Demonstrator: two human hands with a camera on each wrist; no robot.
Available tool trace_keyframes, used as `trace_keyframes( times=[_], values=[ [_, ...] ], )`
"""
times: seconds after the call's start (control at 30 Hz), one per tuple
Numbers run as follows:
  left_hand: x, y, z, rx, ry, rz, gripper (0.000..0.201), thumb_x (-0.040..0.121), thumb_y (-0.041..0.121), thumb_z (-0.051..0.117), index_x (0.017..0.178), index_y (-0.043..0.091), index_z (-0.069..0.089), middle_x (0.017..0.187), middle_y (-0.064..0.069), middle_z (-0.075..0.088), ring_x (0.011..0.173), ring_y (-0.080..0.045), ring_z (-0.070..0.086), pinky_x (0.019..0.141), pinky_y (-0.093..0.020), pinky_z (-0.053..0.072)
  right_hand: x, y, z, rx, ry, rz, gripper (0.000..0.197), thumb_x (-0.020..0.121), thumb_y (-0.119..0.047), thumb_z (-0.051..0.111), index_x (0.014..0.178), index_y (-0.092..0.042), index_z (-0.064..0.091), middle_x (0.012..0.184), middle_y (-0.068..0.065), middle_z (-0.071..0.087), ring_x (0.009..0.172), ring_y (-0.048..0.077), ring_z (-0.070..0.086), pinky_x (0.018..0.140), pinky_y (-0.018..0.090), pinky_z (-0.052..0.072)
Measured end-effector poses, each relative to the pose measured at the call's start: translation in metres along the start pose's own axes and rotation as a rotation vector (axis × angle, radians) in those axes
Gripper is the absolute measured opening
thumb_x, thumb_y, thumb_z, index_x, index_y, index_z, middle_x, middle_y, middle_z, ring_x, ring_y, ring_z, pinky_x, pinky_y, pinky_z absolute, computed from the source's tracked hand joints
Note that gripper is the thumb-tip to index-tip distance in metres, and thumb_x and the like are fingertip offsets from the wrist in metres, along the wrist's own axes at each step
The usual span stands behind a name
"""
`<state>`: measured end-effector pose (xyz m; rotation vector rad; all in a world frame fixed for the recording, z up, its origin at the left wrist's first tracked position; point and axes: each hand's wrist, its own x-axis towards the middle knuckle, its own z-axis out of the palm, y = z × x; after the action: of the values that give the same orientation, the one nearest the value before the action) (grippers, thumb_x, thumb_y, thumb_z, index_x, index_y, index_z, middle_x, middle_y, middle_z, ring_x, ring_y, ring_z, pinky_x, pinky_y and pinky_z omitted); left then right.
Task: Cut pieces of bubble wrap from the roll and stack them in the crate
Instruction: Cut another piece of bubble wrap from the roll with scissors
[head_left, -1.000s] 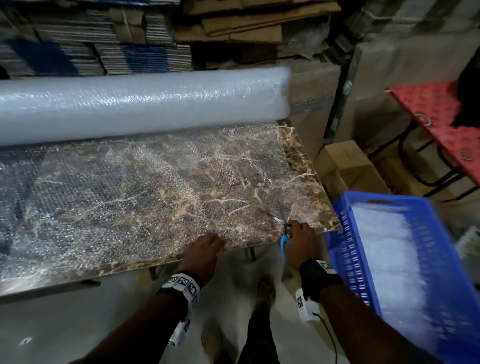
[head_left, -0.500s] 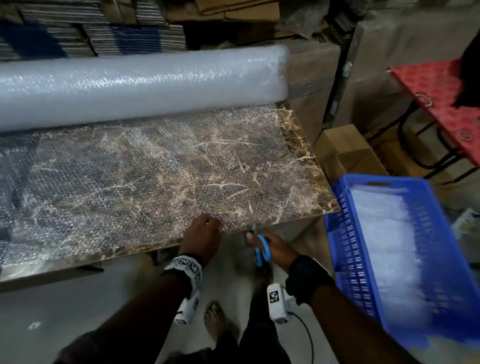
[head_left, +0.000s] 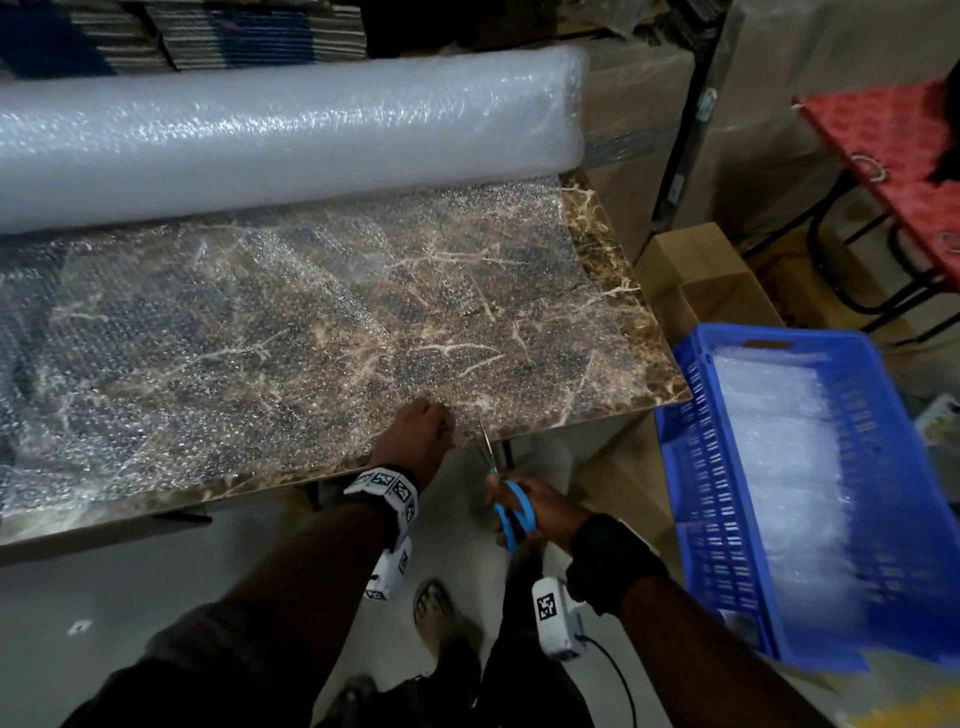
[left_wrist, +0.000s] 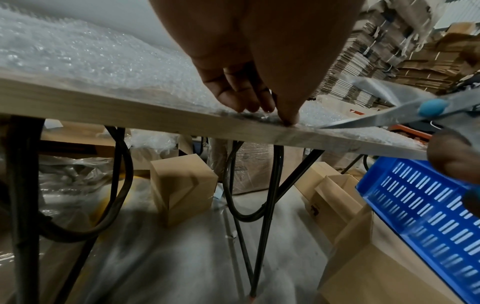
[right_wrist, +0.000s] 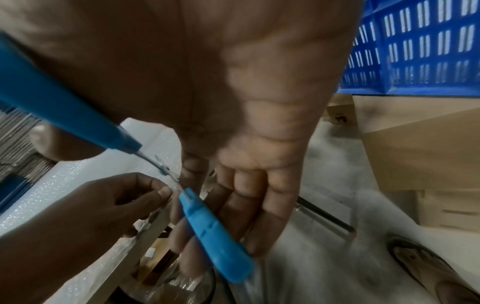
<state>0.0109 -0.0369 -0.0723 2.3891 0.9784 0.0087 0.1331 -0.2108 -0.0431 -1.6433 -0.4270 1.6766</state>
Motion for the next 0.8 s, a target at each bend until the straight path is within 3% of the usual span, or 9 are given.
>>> trace_keyframes(
  times=[0.1, 0.17, 0.3, 0.47, 0.67, 0.8],
  values=[
    [0.001, 0.001, 0.0, -0.008, -0.008, -0.014, 0.017, 0.096, 0.026, 0.053, 0.106, 0.014, 0.059, 0.108, -0.006, 0.054, 0.102, -0.026, 0.052, 0.075, -0.033, 0.042, 0.003, -0.003, 0.003, 0.059, -0.004, -0.022, 0.052, 0.077, -0.056, 0.057, 0.095, -0.007, 0.056, 0.074, 0.01, 0.056, 0.063, 0.018, 0.061, 0.06, 0.027, 0.053],
    [0.0, 0.002, -0.001, -0.033, -0.001, -0.01, 0.019, 0.097, 0.029, 0.051, 0.105, 0.015, 0.06, 0.107, -0.005, 0.054, 0.102, -0.025, 0.052, 0.076, -0.034, 0.044, 0.006, -0.004, 0.006, 0.085, 0.015, -0.018, 0.051, 0.076, -0.055, 0.059, 0.095, -0.008, 0.057, 0.072, 0.007, 0.057, 0.063, 0.018, 0.061, 0.06, 0.029, 0.053],
    [-0.003, 0.003, 0.0, -0.034, -0.007, -0.013, 0.016, 0.096, 0.029, 0.053, 0.104, 0.016, 0.058, 0.106, -0.003, 0.054, 0.102, -0.022, 0.05, 0.074, -0.029, 0.034, 0.014, -0.004, 0.01, 0.078, 0.054, 0.005, 0.053, 0.073, -0.059, 0.062, 0.098, -0.012, 0.059, 0.077, 0.0, 0.061, 0.068, 0.02, 0.062, 0.063, 0.033, 0.054],
    [0.001, -0.005, 0.005, -0.044, -0.068, -0.036, 0.031, 0.084, 0.04, 0.068, 0.106, 0.026, 0.053, 0.11, 0.003, 0.051, 0.103, -0.019, 0.047, 0.079, -0.036, 0.047, 0.016, -0.011, 0.013, 0.083, 0.073, -0.01, 0.037, 0.096, -0.043, 0.053, 0.106, -0.008, 0.057, 0.078, 0.001, 0.059, 0.066, 0.016, 0.061, 0.059, 0.026, 0.055],
    [0.008, -0.007, 0.008, -0.066, -0.049, -0.052, 0.011, 0.088, 0.035, 0.061, 0.098, 0.031, 0.058, 0.101, 0.005, 0.055, 0.1, -0.02, 0.053, 0.078, -0.04, 0.051, 0.015, -0.014, 0.018, 0.058, 0.107, -0.024, 0.032, 0.098, -0.04, 0.053, 0.11, -0.01, 0.057, 0.097, 0.009, 0.06, 0.076, 0.015, 0.061, 0.066, 0.025, 0.057],
    [0.008, -0.01, 0.012, -0.112, -0.01, -0.043, 0.006, 0.091, 0.038, 0.058, 0.096, 0.034, 0.057, 0.097, 0.008, 0.054, 0.095, -0.017, 0.052, 0.076, -0.037, 0.05, 0.017, -0.013, 0.019, 0.025, 0.124, -0.022, 0.034, 0.096, -0.043, 0.054, 0.113, -0.014, 0.057, 0.108, 0.014, 0.063, 0.095, 0.025, 0.065, 0.07, 0.026, 0.057]
  ],
)
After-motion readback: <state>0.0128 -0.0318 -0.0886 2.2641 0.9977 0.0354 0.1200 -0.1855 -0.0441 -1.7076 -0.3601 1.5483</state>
